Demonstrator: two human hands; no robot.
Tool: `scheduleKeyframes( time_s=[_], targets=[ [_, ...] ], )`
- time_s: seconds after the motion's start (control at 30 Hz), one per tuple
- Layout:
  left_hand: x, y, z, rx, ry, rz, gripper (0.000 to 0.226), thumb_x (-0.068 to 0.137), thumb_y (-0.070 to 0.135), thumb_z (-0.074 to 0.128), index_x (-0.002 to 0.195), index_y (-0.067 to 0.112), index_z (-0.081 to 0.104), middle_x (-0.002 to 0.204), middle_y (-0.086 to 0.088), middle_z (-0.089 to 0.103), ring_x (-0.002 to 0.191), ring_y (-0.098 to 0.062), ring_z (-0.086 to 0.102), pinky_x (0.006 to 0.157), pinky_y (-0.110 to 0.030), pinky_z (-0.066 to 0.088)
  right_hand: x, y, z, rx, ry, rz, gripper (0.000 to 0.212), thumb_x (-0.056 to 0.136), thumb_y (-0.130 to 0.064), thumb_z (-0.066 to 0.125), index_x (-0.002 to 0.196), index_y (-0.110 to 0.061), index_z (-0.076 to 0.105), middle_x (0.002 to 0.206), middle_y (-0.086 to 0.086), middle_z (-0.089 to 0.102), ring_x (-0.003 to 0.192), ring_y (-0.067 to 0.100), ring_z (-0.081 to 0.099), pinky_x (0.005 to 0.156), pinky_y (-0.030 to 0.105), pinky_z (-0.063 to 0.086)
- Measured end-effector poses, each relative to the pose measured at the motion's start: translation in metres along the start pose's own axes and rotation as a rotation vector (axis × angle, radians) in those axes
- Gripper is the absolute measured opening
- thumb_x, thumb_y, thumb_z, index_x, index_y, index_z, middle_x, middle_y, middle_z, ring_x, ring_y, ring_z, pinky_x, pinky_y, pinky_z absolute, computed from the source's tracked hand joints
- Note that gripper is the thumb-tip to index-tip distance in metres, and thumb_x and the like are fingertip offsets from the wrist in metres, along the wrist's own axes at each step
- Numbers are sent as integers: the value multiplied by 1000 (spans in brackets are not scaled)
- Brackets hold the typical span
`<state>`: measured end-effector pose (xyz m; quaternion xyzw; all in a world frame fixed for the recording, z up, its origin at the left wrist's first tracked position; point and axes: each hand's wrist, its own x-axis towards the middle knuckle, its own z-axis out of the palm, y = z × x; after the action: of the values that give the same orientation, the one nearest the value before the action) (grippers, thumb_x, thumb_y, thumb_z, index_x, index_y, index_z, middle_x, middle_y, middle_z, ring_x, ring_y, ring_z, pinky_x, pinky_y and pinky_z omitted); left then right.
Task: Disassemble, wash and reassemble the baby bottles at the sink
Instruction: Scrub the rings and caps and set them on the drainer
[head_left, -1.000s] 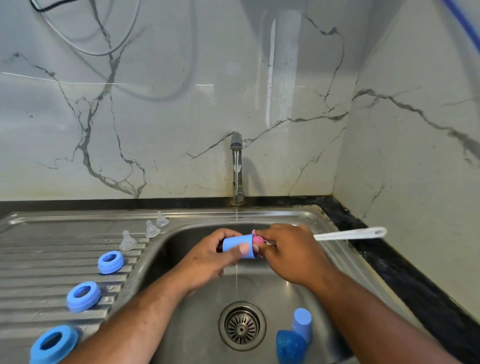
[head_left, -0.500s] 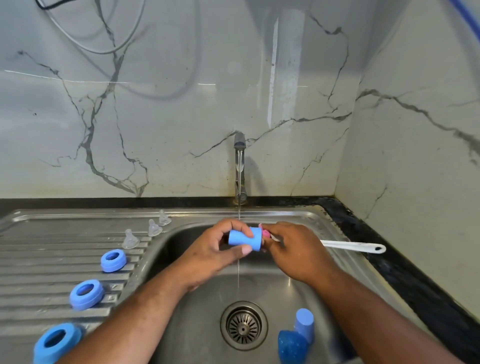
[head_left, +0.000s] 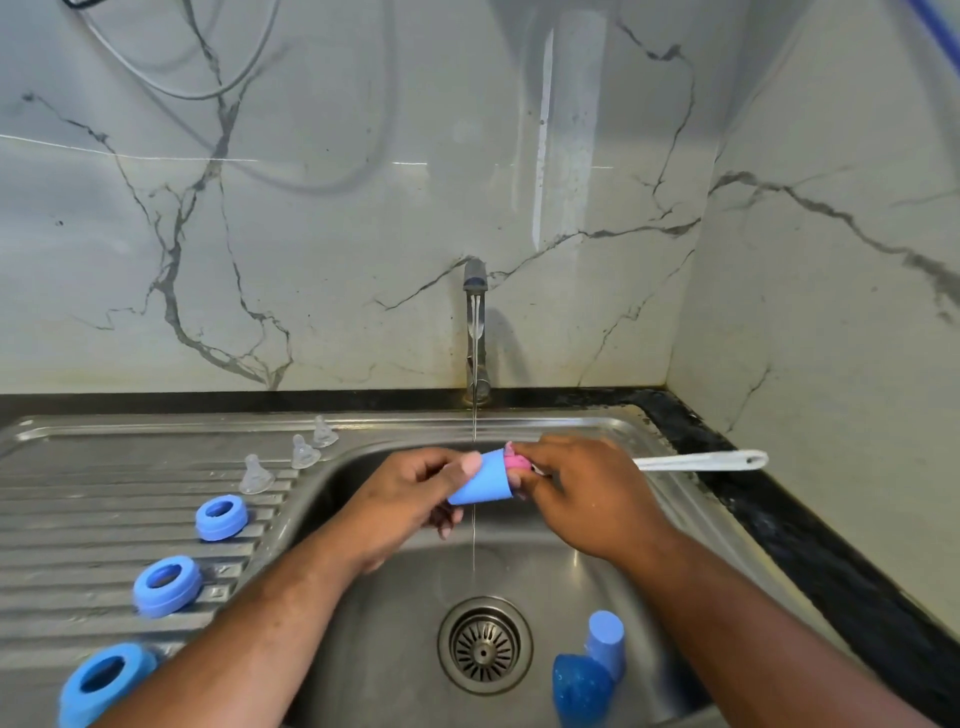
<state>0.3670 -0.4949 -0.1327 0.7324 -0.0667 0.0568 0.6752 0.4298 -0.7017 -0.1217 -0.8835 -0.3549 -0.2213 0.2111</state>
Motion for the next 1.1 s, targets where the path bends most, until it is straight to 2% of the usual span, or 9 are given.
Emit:
scheduleKeyframes(
  time_s=[0.13, 0.23, 0.33, 0.47, 0.6, 0.77, 0.87, 1.0, 1.1],
  targets=[
    [1, -6, -5, 135, -3, 111, 43, 73, 34, 88, 112, 28, 70, 111, -4, 72, 98, -19, 68, 89, -29, 56, -2, 2, 2, 113, -82, 116, 20, 97, -40, 57, 106, -35, 74, 98, -9, 72, 89, 15, 62, 76, 31, 47],
    [0, -8, -2, 30, 4, 88, 51, 68, 40, 87, 113, 23, 71, 113, -6, 72, 100, -17, 66, 93, -33, 53, -1, 4, 4, 61, -33, 51, 22, 96, -41, 60, 114, -34, 72, 91, -11, 65, 89, 15, 60, 77, 33, 40],
    [0, -4, 2, -158, 66, -109, 58, 84, 62, 70, 110, 10, 71, 104, -17, 70, 90, -23, 66, 79, -39, 57, 1, 1, 3, -87, 30, -98, 33, 95, -49, 54, 119, -35, 70, 90, -11, 64, 89, 13, 59, 76, 32, 27],
    [-6, 0, 8, -46, -58, -355, 77, 91, 75, 40, 93, 3, 67, 71, -13, 59, 52, -18, 49, 46, -25, 40, 1, -3, 2, -166, 58, -194, 34, 92, -47, 54, 118, -34, 70, 89, -13, 65, 84, 10, 56, 76, 31, 25],
    [-1, 0, 1, 33, -94, -58, 56, 86, 54, 72, 104, 1, 65, 80, -11, 62, 65, -18, 54, 57, -29, 48, 0, 0, 0, -5, -2, -13, 33, 92, -47, 51, 113, -34, 73, 82, -11, 61, 85, 18, 63, 72, 31, 35],
    [-4, -4, 0, 264, -60, 106, 41, 81, 15, 84, 117, 14, 63, 107, 1, 69, 96, -10, 66, 84, -23, 54, -1, 2, 2, 100, -81, 99, 25, 98, -44, 58, 117, -37, 72, 105, -10, 73, 96, 14, 63, 86, 32, 48],
    [-3, -3, 4, 75, -20, 28, 43, 83, 28, 82, 116, 8, 64, 108, -12, 68, 88, -15, 65, 80, -27, 55, 0, 2, 5, -32, -13, -28, 32, 98, -47, 52, 124, -38, 69, 99, -9, 69, 95, 15, 60, 84, 35, 35],
    [-6, 1, 12, -2, -7, -321, 78, 92, 74, 43, 100, 1, 68, 77, -16, 63, 56, -19, 54, 47, -26, 41, -1, -6, 4, -163, 29, -240, 31, 94, -45, 58, 123, -37, 68, 92, -13, 65, 87, 11, 54, 73, 31, 13],
    [-7, 4, 10, -40, -24, -367, 68, 90, 70, 51, 96, 4, 67, 67, -11, 55, 45, -11, 35, 43, -20, 25, 0, -7, 2, -188, 53, -241, 26, 94, -42, 58, 117, -37, 69, 88, -13, 63, 84, 11, 53, 74, 31, 13]
  ],
)
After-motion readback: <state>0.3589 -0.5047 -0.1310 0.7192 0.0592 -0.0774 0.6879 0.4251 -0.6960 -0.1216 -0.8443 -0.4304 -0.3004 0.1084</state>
